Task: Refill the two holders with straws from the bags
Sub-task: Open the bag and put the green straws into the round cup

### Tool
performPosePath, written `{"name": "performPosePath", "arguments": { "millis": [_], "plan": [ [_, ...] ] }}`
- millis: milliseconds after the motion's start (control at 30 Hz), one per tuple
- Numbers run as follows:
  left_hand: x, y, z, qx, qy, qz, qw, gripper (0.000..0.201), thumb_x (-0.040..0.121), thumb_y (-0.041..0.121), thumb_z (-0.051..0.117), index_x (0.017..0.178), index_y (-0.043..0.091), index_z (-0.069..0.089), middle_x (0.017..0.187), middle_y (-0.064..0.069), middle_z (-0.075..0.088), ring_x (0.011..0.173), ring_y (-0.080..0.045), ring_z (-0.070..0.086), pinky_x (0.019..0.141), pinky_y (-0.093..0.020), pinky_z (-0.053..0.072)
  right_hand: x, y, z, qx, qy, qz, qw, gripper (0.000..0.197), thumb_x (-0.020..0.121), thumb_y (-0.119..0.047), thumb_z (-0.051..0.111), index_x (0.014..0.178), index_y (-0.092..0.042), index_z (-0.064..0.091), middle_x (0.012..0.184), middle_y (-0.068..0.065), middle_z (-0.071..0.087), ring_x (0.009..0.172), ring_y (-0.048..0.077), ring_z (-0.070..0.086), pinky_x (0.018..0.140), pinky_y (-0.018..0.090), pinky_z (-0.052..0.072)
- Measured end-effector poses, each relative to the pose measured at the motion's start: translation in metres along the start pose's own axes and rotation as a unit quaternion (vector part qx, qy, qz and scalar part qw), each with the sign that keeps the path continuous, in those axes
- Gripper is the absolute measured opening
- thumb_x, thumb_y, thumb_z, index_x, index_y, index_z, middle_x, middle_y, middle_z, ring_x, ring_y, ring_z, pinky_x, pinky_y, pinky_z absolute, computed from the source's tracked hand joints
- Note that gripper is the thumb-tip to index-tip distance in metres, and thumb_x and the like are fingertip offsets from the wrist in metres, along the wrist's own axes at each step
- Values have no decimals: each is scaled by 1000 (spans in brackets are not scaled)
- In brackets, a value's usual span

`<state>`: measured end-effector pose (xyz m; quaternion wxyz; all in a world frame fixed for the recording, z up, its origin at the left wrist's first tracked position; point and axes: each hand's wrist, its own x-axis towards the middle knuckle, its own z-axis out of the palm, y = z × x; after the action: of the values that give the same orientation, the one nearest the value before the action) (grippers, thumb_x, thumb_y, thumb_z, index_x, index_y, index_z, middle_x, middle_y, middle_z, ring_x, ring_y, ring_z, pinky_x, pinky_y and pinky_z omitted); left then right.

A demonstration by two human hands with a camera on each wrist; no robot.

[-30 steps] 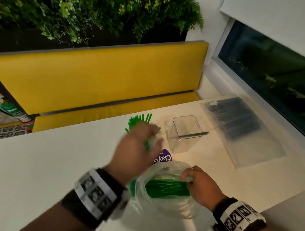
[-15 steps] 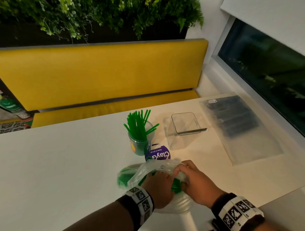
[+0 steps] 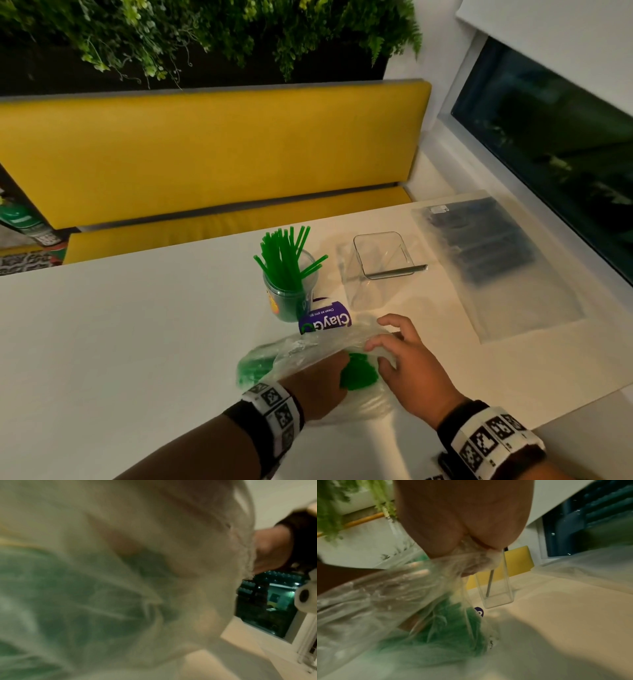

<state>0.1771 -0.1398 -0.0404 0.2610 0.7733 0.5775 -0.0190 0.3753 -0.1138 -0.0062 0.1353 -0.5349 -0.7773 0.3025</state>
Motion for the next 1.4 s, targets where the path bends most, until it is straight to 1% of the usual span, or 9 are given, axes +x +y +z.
{"name": "performPosePath", "arguments": {
  "millis": [233,333,500,600,800,933,1000,1200,1400],
  "plan": [
    [-12,5,-41,-201,-33,87,975,38,89,18,57,124,31,55,111,6,63,93,-8,54,88,-18,44,-4,-13,-9,245,23,-7,969,45,76,16,65,63,-27,61,121,-18,47,116,4,51,93,14,43],
    [-13,5,-50,-191,-46,102,975,25,82,18,59,107,22,62,100,0,66,86,-15,58,80,-29,51,0,-17,-12,306,44,-31,951,42,73,23,62,60,-16,55,117,-9,56,113,11,56,92,19,46],
    [-21,10,-67,-198,-38,124,972,12,85,14,61,97,12,63,93,-8,66,72,-3,45,71,4,31,8,-12,-11,325,63,11,944,48,71,19,62,59,-26,53,105,-10,63,105,18,60,87,23,49],
    [-30,17,-76,-277,-1,118,954,10,84,20,64,94,21,60,87,1,63,74,-9,55,72,-29,51,14,-5,-1,236,57,76,967,41,81,11,62,78,-28,51,97,-3,65,91,26,64,79,44,57],
    [-53,23,-175,-527,227,113,811,16,91,3,67,84,17,68,75,0,69,75,-12,67,69,-27,57,27,-40,12,-38,-52,60,996,80,84,-2,53,141,-49,20,130,-7,48,77,15,63,68,27,50],
    [-33,-15,-220,-634,427,84,640,15,90,5,62,84,18,63,72,-9,64,73,-28,60,67,-39,50,41,-67,14,-158,-103,29,982,106,79,6,50,146,-49,-11,146,1,26,66,18,56,60,29,46],
    [-17,-32,-219,-652,454,40,606,10,91,6,61,89,15,59,71,-5,63,74,-28,56,68,-41,47,54,-80,16,-182,-112,23,977,114,78,8,52,143,-51,-20,156,4,13,81,24,64,69,35,54],
    [26,-58,-184,-605,453,-83,649,11,91,15,71,98,8,66,82,-2,69,71,-11,64,65,-27,53,83,-103,16,-210,-135,31,968,99,83,4,48,149,-46,-5,163,3,-8,99,29,64,75,37,54],
    [40,-84,-139,-434,225,-131,862,65,71,38,86,126,25,53,121,-3,64,104,-16,66,87,-32,58,82,-105,20,-218,-156,47,962,102,79,6,51,151,-42,-3,163,-2,-9,101,27,65,75,38,57]
  ]
}}
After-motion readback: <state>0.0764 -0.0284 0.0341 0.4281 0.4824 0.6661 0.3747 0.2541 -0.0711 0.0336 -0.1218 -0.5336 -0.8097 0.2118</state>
